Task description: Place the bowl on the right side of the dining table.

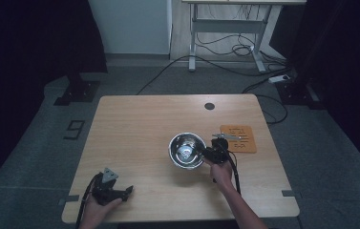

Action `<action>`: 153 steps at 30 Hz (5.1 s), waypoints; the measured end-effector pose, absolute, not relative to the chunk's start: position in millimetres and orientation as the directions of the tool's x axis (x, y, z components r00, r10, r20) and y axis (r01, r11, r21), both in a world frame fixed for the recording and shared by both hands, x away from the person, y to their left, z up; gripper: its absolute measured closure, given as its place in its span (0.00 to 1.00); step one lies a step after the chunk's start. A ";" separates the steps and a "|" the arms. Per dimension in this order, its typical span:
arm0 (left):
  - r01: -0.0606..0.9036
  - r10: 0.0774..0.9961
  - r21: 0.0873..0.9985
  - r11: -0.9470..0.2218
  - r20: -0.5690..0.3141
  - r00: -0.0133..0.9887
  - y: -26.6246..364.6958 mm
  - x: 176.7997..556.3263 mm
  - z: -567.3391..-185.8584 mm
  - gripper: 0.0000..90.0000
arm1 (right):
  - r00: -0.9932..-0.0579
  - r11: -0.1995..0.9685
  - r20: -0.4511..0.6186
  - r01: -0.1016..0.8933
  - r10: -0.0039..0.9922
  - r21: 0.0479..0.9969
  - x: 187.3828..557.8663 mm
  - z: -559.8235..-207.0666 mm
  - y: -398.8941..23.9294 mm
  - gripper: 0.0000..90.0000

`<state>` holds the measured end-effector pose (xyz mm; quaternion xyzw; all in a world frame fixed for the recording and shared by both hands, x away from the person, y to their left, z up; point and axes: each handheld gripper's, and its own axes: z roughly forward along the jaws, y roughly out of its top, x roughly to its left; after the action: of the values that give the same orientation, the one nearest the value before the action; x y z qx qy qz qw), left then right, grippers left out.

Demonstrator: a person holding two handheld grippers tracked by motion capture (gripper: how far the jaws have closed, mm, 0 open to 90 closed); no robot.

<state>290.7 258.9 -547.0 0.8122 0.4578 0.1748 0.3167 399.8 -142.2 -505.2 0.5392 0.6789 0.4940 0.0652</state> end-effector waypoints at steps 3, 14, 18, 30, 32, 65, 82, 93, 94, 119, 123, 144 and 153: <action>0.633 0.854 0.674 -0.381 -0.006 0.520 258.9 290.7 -547.0 0.08 | -0.404 -0.075 0.445 0.668 0.800 0.741 401.0 -505.5 -144.2 0.96; 0.633 0.854 0.675 -0.380 -0.006 0.520 258.9 290.7 -547.0 0.08 | -0.382 -0.101 0.455 0.667 0.804 0.738 404.6 -505.9 -152.0 0.96; 0.633 0.854 0.675 -0.380 -0.006 0.520 258.9 290.7 -547.0 0.08 | -0.372 -0.111 0.459 0.668 0.806 0.736 405.8 -506.0 -155.0 0.96; 0.633 0.854 0.675 -0.380 -0.006 0.520 258.9 290.7 -547.0 0.08 | -0.348 -0.138 0.466 0.663 0.813 0.735 410.8 -506.7 -165.6 0.97; 0.633 0.854 0.675 -0.380 -0.006 0.520 258.9 290.7 -547.0 0.08 | -0.342 -0.145 0.470 0.662 0.814 0.735 411.2 -506.4 -167.2 0.96; 0.632 0.854 0.675 -0.381 -0.005 0.520 258.9 290.7 -547.0 0.08 | -0.231 -0.253 0.490 0.633 0.841 0.732 423.1 -508.9 -210.2 0.97; 0.632 0.854 0.675 -0.380 -0.006 0.520 258.9 290.7 -547.1 0.08 | -0.172 -0.304 0.499 0.614 0.849 0.729 427.4 -514.0 -231.5 0.96; 0.632 0.854 0.675 -0.380 -0.006 0.520 258.9 290.7 -547.1 0.08 | -0.136 -0.333 0.504 0.603 0.853 0.725 428.8 -515.1 -242.3 0.97; 0.632 0.854 0.675 -0.380 -0.005 0.520 258.9 290.7 -547.0 0.08 | -0.134 -0.335 0.504 0.601 0.853 0.726 429.1 -515.5 -243.4 0.96; 0.632 0.854 0.675 -0.380 -0.006 0.520 258.9 290.7 -547.0 0.08 | -0.076 -0.366 0.494 0.577 0.866 0.730 434.7 -518.8 -262.4 0.97; 0.632 0.854 0.675 -0.381 -0.006 0.520 258.9 290.7 -547.0 0.08 | -0.061 -0.370 0.490 0.576 0.870 0.729 435.4 -520.0 -266.0 0.97; 0.632 0.854 0.675 -0.380 -0.006 0.520 258.9 290.7 -547.1 0.08 | 0.044 -0.420 0.478 0.554 0.877 0.719 439.4 -531.5 -293.2 0.96; 0.632 0.854 0.675 -0.380 -0.006 0.520 258.8 290.7 -547.1 0.08 | 0.065 -0.425 0.470 0.549 0.880 0.720 440.0 -533.0 -299.1 0.96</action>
<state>290.7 258.8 -547.1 0.8119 0.4578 0.1752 0.3171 440.0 -299.1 -533.0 0.7072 0.5052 0.4607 0.1800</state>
